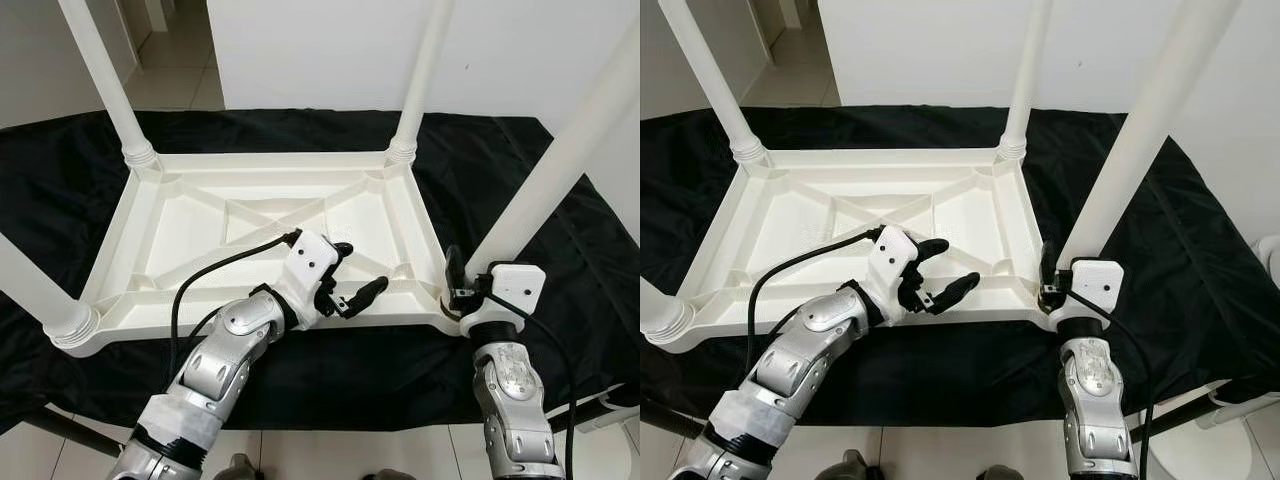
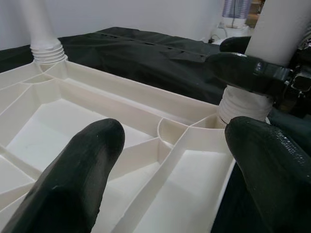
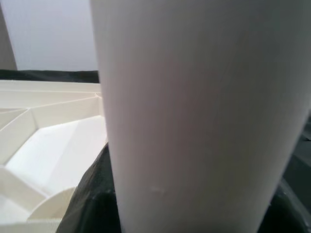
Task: Building children table
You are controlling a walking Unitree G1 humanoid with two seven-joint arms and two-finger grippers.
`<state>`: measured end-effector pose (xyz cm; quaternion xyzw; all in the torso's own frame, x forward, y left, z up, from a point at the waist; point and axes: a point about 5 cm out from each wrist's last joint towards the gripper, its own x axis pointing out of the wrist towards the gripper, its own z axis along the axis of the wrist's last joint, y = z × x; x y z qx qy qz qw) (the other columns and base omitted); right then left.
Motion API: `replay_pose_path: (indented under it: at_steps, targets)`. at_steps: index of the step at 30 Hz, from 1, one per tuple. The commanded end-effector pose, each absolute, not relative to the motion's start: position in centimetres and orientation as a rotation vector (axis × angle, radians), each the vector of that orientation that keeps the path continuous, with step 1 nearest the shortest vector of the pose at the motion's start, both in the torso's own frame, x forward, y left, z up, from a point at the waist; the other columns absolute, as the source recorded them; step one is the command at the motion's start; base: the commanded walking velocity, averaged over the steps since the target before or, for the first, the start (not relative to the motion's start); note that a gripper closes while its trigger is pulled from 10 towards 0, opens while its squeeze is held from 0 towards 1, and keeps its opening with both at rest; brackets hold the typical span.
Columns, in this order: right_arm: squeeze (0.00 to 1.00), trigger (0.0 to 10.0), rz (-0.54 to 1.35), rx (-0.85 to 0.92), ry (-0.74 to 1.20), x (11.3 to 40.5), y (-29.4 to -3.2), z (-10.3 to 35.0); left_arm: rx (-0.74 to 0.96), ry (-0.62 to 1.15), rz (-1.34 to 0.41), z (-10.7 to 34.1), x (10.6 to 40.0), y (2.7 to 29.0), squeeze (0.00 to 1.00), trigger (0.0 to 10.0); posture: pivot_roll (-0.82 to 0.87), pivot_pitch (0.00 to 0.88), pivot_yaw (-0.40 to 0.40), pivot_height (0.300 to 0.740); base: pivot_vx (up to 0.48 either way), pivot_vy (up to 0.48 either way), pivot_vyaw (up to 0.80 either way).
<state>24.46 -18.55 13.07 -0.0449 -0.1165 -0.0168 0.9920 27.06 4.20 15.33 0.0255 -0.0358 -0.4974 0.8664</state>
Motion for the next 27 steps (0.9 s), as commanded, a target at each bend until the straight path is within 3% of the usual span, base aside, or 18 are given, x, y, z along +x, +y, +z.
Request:
replay_pose_path:
  at_steps: [1,11,17,27]
  targets:
    - [0.00,10.0,-0.010,-0.086,-0.149,24.2,-18.2,11.4,0.055,-0.062,-1.178,15.1,26.3,3.8,0.00,10.0,-0.02,0.003,0.008,0.740,0.000,0.000,0.00]
    - [0.00,10.0,0.007,-0.107,-0.119,23.3,-18.3,10.2,0.054,-0.071,-1.164,15.6,26.6,3.9,0.00,10.0,-0.03,0.004,0.020,0.740,0.000,0.000,0.00]
    - [0.00,10.0,-0.007,-0.111,-0.156,23.7,-18.4,10.8,0.058,-0.066,-1.165,15.9,27.0,3.7,0.00,10.0,-0.06,0.002,0.075,0.740,0.000,0.000,0.00]
    - [0.00,10.0,-0.003,-0.108,-0.187,23.4,-18.2,11.2,0.061,-0.056,-1.176,16.3,27.3,3.8,0.00,10.0,-0.06,0.010,0.103,0.740,0.000,0.000,0.00]
